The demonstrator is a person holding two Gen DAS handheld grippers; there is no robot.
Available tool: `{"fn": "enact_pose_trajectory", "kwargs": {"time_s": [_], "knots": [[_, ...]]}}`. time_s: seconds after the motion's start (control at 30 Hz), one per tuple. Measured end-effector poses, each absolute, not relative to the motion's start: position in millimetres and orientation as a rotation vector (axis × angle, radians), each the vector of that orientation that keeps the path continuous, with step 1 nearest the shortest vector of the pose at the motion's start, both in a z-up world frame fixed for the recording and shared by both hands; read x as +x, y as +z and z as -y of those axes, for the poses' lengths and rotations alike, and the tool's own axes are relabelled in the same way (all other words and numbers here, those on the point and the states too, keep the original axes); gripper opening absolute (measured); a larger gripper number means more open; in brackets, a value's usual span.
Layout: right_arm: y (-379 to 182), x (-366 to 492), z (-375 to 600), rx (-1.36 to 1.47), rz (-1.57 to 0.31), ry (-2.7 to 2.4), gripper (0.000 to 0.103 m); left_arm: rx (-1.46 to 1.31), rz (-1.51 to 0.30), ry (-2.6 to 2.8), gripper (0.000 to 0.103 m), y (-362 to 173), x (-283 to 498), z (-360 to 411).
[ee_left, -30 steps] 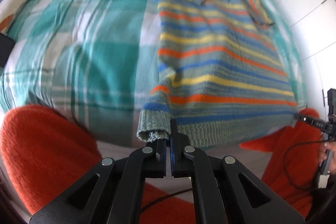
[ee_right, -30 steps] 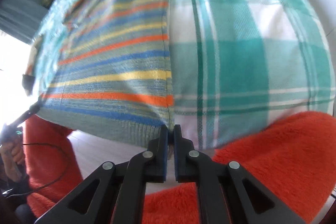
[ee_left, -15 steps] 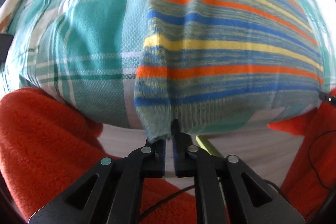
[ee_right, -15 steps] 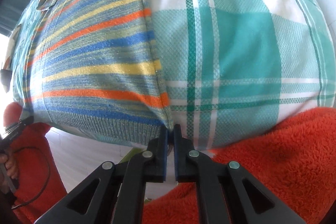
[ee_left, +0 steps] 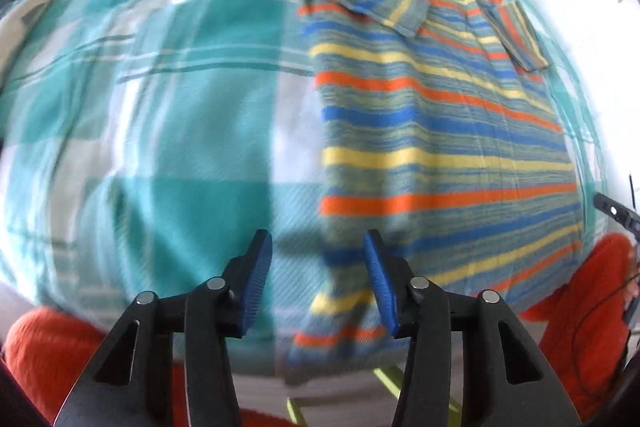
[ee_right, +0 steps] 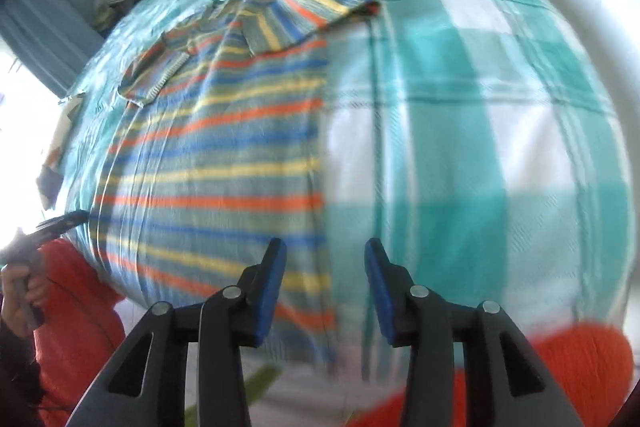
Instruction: Fold small clothes
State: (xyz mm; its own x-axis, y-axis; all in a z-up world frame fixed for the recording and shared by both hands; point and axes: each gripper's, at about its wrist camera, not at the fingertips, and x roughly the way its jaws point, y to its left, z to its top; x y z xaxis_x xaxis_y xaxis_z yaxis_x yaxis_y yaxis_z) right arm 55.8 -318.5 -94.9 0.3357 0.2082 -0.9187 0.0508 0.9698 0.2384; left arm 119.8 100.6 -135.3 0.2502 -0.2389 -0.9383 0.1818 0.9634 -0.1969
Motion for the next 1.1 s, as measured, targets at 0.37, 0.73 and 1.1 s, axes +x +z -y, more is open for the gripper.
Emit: {"fn": "enact_pose_trajectory", "kwargs": {"time_s": [0.37,0.73,1.1], "knots": [[-134.7,64.2,303.1,0.054,-1.319,-0.014,0.000,-0.034,-1.237,-0.142,0.004,-150.6,107.2,-102.8],[-38.5,76.1,323.8,-0.046,-1.118,0.017,0.058,-0.006,-1.031,0.055,0.077,-67.8,77.3,-123.8],[-110.2,248.9,218.7,-0.305,-1.034,0.269,0.059,-0.080,-1.018,0.093,0.080,-99.9,59.5,-121.6]]}}
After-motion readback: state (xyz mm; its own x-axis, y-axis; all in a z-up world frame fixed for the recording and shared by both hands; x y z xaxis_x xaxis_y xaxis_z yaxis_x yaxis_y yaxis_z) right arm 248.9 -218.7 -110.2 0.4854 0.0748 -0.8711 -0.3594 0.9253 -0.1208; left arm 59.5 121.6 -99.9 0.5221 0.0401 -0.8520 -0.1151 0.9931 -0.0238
